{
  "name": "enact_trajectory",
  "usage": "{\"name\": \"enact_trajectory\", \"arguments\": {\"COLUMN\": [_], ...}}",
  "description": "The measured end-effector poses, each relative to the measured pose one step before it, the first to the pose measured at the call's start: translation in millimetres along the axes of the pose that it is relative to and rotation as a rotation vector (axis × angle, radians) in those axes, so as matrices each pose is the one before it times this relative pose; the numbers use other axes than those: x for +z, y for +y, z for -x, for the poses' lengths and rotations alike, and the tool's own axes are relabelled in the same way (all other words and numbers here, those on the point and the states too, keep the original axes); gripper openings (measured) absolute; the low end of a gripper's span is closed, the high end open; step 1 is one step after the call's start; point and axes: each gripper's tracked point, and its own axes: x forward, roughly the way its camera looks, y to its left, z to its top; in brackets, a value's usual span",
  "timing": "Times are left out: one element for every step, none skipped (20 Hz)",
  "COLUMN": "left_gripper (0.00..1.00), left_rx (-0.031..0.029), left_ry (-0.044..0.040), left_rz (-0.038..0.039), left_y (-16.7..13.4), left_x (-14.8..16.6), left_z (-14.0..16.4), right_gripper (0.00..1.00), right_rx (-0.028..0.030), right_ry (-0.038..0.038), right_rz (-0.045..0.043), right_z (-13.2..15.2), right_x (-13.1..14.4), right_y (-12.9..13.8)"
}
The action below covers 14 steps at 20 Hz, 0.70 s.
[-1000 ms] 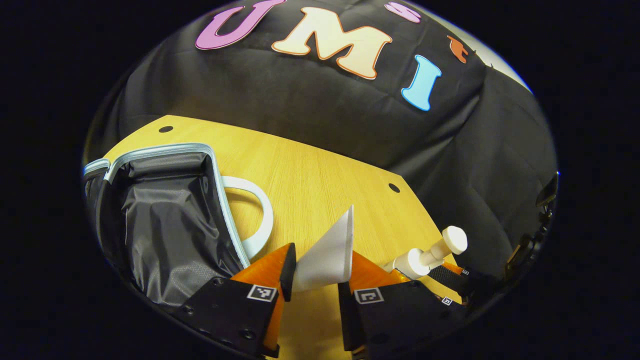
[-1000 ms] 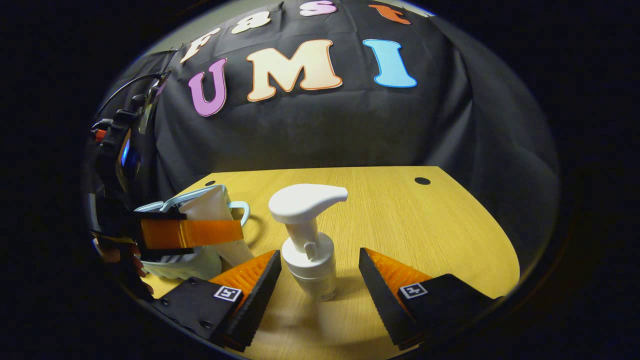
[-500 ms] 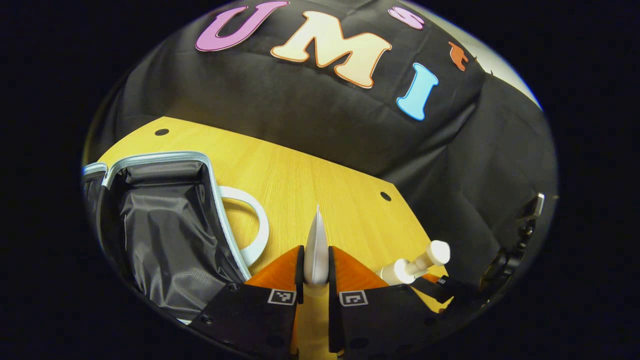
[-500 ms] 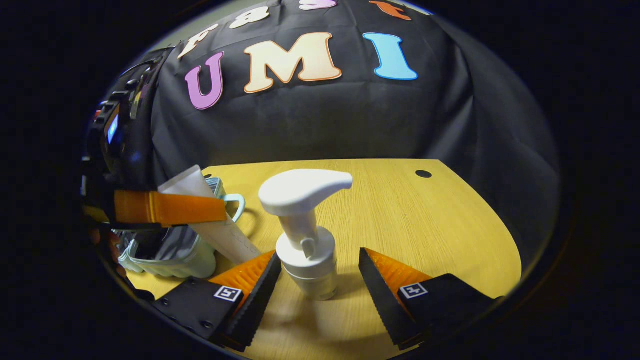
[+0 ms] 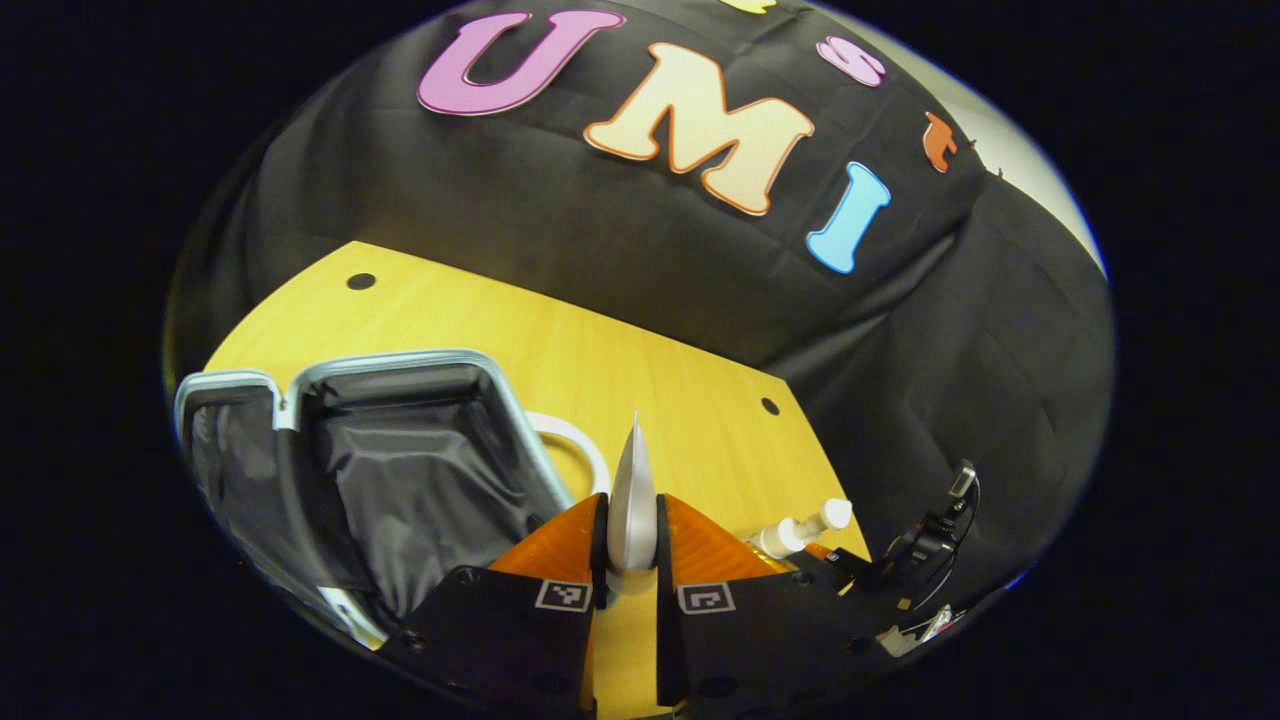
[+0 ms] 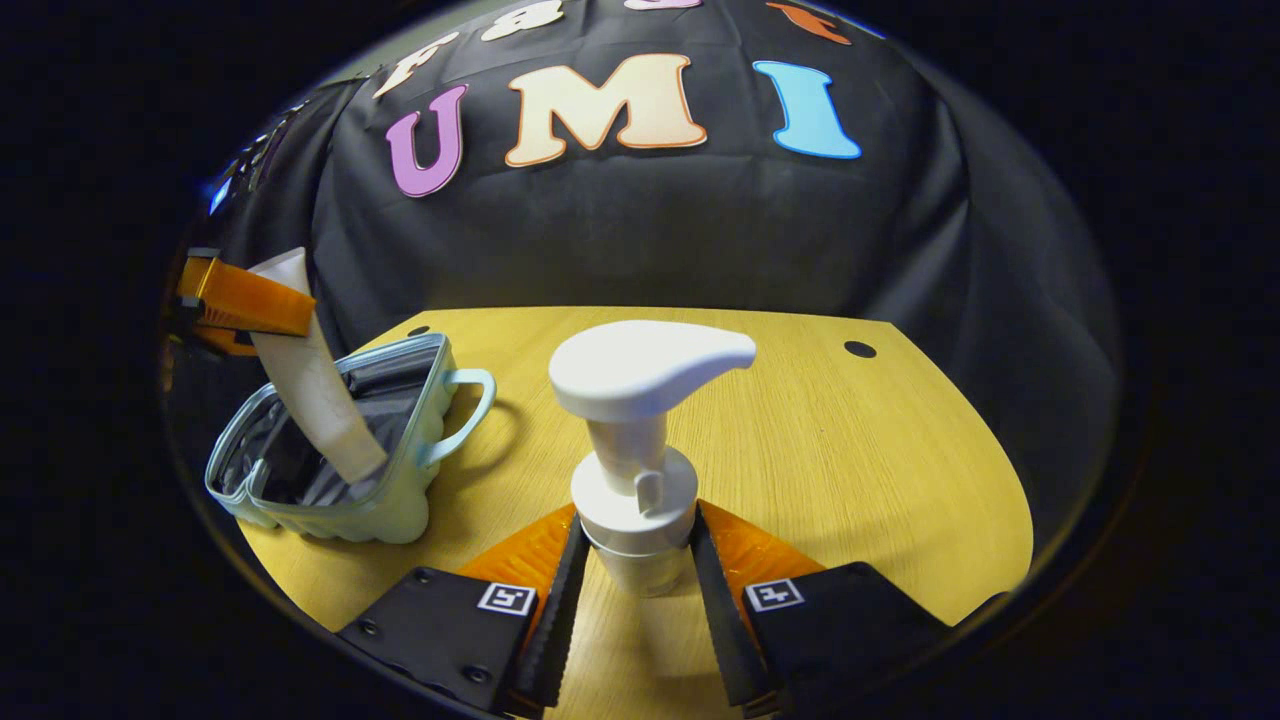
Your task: First open the suitcase, pack the skin care products into it, and then close the suitcase.
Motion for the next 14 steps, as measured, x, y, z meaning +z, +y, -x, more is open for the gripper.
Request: {"name": "enact_trajectory", "arguments": {"left_gripper": [0.17, 0.17, 0.17, 0.17, 0.17, 0.17, 0.13, 0.17, 0.17, 0.17, 0.17, 0.17, 0.17, 0.17], "left_rx": [0.02599, 0.02743, 0.02234, 0.01749, 0.01063, 0.00578, 0.0075, 0.00013, -0.00125, 0.00604, 0.00467, 0.0072, 0.00545, 0.00302], "left_ry": [0.01775, 0.02773, 0.02841, 0.03538, 0.03549, 0.03485, 0.02932, 0.03148, 0.02901, 0.02191, 0.02315, 0.01282, 0.00522, 0.00304], "left_rz": [-0.00965, -0.00536, 0.00258, 0.0056, 0.00465, 0.00661, 0.01375, 0.01148, 0.00315, -0.00088, -0.01205, -0.01007, -0.00625, -0.00112], "left_y": [16.84, 17.74, 16.81, 16.67, 13.45, 9.97, 9.11, 5.18, 6.11, 5.68, 4.78, 4.94, 2.53, 2.24], "left_x": [1.82, -0.47, -2.56, -4.83, -6.37, -7.27, -5.64, -5.26, -5.61, -4.64, -2.94, -1.83, 0.47, 0.06], "left_z": [7.37, 6.88, 4.7, 2.96, 0.53, -1.83, -0.9, -2.03, -7.37, -5.5, -6.66, -5.23, -5.16, -3.13], "right_gripper": [0.6, 0.6, 0.6, 0.6, 0.6, 0.6, 0.6, 0.6, 0.6, 0.6, 0.6, 0.6, 0.6, 0.6], "right_rx": [0.0121, 0.00932, 0.01322, 0.01928, 0.02253, 0.0243, 0.03101, 0.03031, 0.03283, 0.03222, 0.03508, 0.03495, 0.03305, 0.02926], "right_ry": [0.00747, -0.00008, -0.00376, -0.00539, -0.00533, -0.00389, -0.00649, -0.00508, -0.00054, 0.00329, 0.01099, 0.00986, 0.01062, 0.00538], "right_rz": [0.00568, 0.00174, 0.00311, 0.00539, 0.00911, 0.00768, 0.00647, 0.00274, -0.00036, -0.0035, -0.00137, 0.00233, 0.00364, 0.00165], "right_z": [2.06, 3.2, 3.78, 5.15, 5.21, 6.13, 4.46, 4.62, 4.28, 1.64, 1.25, -0.03, -1.92, -3.09], "right_x": [1.99, 3.19, 6.34, 6.5, 8.8, 9.58, 10.81, 10.11, 8.99, 5.99, 5.41, 5.12, 3.06, 3.68], "right_y": [3.74, 2.37, 5.42, 6.45, 9.05, 9.02, 12.05, 11.58, 13.54, 13.82, 14.42, 14.71, 15.3, 13.73]}}
